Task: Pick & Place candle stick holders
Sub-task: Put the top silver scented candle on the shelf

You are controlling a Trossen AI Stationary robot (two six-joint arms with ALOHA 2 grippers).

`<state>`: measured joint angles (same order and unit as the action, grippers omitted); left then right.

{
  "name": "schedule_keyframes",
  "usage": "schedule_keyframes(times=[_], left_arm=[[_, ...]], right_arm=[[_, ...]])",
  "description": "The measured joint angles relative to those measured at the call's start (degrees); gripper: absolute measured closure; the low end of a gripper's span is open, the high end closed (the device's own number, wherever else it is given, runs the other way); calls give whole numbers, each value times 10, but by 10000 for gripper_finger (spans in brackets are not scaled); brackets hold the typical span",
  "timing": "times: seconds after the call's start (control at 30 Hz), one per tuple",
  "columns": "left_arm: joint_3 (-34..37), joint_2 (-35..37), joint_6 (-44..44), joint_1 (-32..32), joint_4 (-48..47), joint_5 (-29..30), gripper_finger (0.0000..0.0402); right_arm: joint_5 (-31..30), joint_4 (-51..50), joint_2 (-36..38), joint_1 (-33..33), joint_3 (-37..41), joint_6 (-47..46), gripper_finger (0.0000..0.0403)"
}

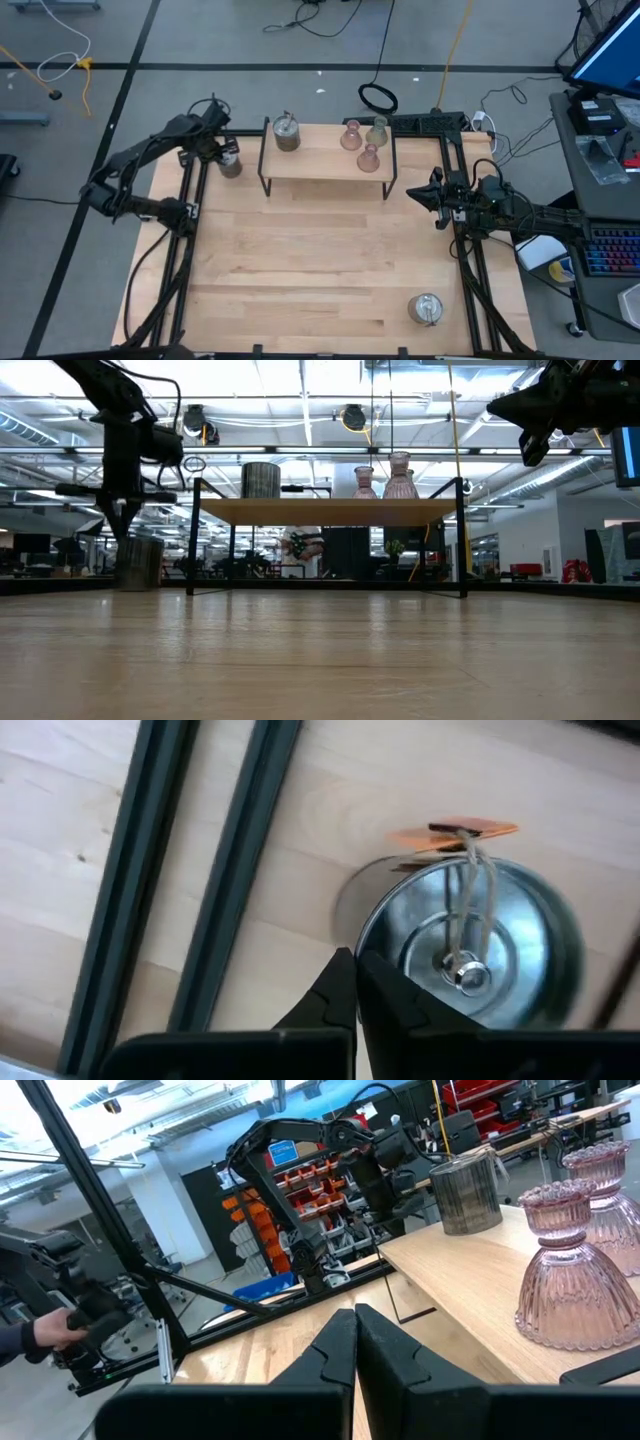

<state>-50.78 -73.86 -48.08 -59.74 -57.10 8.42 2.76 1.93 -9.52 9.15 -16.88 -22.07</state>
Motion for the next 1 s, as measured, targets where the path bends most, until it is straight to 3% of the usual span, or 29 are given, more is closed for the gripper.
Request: schedule_keyframes(times=[0.33, 0.53, 1.0], left_arm=[[-1, 93, 0, 1, -15, -29, 401], [-26, 146, -2, 5, -84, -34, 401], [-237, 174, -17, 61, -243, -27, 401]], right_arm=[[-2, 0, 0, 0, 0, 0, 403], [-2, 0, 0, 0, 0, 0, 403], [-2, 0, 0, 0, 0, 2, 403]])
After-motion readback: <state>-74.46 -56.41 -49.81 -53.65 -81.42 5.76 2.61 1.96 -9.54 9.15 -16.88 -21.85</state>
